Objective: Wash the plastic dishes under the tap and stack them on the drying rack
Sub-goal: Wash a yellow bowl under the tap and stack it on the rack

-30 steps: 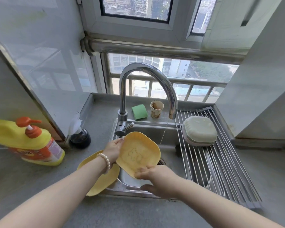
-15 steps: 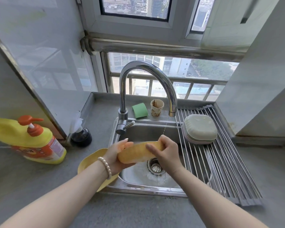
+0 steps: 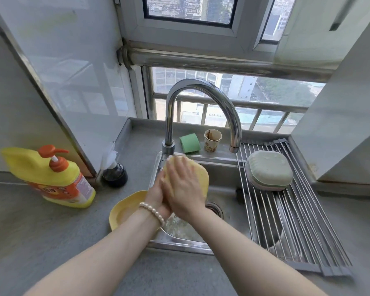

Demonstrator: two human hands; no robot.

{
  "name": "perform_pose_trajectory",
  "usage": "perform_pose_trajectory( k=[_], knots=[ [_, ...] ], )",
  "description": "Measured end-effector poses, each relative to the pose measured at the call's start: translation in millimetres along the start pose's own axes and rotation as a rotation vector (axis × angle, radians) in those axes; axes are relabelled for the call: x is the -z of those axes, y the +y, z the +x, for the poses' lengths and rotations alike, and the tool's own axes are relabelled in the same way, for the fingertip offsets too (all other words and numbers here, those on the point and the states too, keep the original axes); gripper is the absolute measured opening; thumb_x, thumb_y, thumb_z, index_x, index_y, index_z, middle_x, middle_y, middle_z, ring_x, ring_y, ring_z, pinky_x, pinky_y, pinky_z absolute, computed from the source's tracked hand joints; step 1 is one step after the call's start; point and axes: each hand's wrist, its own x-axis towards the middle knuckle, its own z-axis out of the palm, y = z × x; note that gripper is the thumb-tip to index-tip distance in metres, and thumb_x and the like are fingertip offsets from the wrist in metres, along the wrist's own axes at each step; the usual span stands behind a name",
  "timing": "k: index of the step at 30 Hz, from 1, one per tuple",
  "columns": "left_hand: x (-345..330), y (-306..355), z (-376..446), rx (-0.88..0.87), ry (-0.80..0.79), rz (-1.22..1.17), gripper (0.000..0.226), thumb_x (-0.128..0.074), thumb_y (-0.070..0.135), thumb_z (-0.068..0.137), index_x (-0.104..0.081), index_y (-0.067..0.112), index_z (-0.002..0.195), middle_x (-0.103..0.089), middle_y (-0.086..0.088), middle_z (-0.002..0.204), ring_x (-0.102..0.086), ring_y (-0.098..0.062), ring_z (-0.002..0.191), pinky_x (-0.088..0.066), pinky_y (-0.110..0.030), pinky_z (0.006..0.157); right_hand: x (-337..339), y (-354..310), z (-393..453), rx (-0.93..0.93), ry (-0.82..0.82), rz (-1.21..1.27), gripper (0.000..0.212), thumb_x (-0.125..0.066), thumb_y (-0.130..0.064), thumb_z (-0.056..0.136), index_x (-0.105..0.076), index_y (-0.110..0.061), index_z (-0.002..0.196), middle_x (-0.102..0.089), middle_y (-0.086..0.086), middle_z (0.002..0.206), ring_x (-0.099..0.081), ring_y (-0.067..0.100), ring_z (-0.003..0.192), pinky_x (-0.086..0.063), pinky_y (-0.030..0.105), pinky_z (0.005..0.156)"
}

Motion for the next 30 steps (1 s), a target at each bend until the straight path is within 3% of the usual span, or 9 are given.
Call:
perform_pose_trajectory(
  k=[4,8,10,12,15,18,23,27,30],
  knots=[
    [10,9,3,0.028,0.102,0.127,0.054,-0.04,0.049,0.096,-0.061,0.003,0.114,-0.066,-0.017,0.107,-0.063,-0.028,0.097,-0.049,-0.041,0.086,-7,37,-31,0.319,-0.086,-0.095,0.066,-0.008,-0.053,0.099,-0.014,-0.014,0.152,-0.008,0.002,0.159,-0.002,0.021,0.147,0.0,0.038,0.119],
    [7,9,7,0.004,0.204,0.24,0.047,-0.048,0.04,0.096,-0.061,0.0,0.116,-0.066,-0.022,0.112,-0.064,-0.033,0.097,-0.052,-0.046,0.082,9,54,-17,-0.096,-0.089,-0.061,0.092,0.008,-0.075,0.082,-0.008,-0.018,0.153,0.0,0.003,0.16,0.001,0.019,0.148,0.003,0.037,0.119],
    [0,0,8,-0.004,0.194,0.252,0.042,-0.05,0.03,0.097,-0.055,-0.003,0.123,-0.06,-0.023,0.123,-0.06,-0.031,0.106,-0.049,-0.044,0.092,12,26,-3,-0.121,-0.039,-0.155,0.083,0.002,-0.064,0.085,-0.017,-0.018,0.152,-0.009,0.008,0.16,-0.002,0.023,0.147,0.006,0.042,0.117],
    [-2,-4,12,-0.016,0.257,0.168,0.044,-0.033,0.02,0.103,-0.034,0.0,0.141,-0.053,-0.017,0.13,-0.047,-0.025,0.12,-0.035,-0.036,0.105,8,6,7,0.054,-0.053,-0.221,0.072,-0.002,-0.049,0.089,-0.033,-0.02,0.147,-0.024,0.009,0.156,-0.011,0.025,0.146,0.008,0.045,0.117],
    [-1,-3,10,-0.125,0.193,0.329,0.043,-0.035,0.028,0.103,-0.045,0.002,0.136,-0.06,-0.005,0.089,-0.057,-0.023,0.09,-0.049,-0.038,0.084,19,9,18,0.153,-0.069,-0.234,0.067,-0.01,-0.048,0.088,-0.057,-0.019,0.126,-0.059,0.007,0.125,-0.044,0.029,0.123,-0.021,0.044,0.109],
    [-1,3,9,-0.22,0.242,0.473,0.041,-0.057,0.039,0.091,-0.064,0.0,0.101,-0.065,-0.012,0.082,-0.061,-0.025,0.076,-0.054,-0.043,0.074,37,29,29,-0.149,-0.02,-0.087,0.05,-0.027,-0.047,0.094,-0.065,-0.016,0.104,-0.062,0.005,0.107,-0.053,0.025,0.102,-0.041,0.037,0.085],
    [-4,3,10,-0.207,0.325,0.515,0.036,-0.062,0.043,0.087,-0.055,0.01,0.076,-0.05,-0.009,0.069,-0.05,-0.023,0.066,-0.046,-0.04,0.069,42,56,26,-0.693,-0.058,0.401,0.034,-0.042,-0.036,0.092,-0.046,-0.019,0.064,-0.053,0.002,0.074,-0.05,0.022,0.073,-0.036,0.03,0.062],
    [-3,12,20,-0.277,0.526,0.487,0.037,-0.078,0.033,0.074,-0.05,0.011,0.062,-0.05,-0.009,0.064,-0.048,-0.022,0.064,-0.05,-0.037,0.064,41,68,16,-0.985,-0.139,0.819,0.046,-0.051,-0.052,0.089,-0.061,-0.009,0.1,-0.064,0.009,0.095,-0.06,0.026,0.085,-0.05,0.035,0.079],
    [-20,11,21,-0.461,0.646,0.882,0.031,-0.063,0.028,0.087,-0.051,0.012,0.063,-0.047,-0.003,0.06,-0.044,-0.02,0.06,-0.039,-0.027,0.055,34,69,3,-1.12,-0.024,1.005,0.047,-0.053,-0.052,0.091,-0.06,-0.006,0.098,-0.065,0.01,0.091,-0.061,0.027,0.081,-0.052,0.038,0.078]
  ],
)
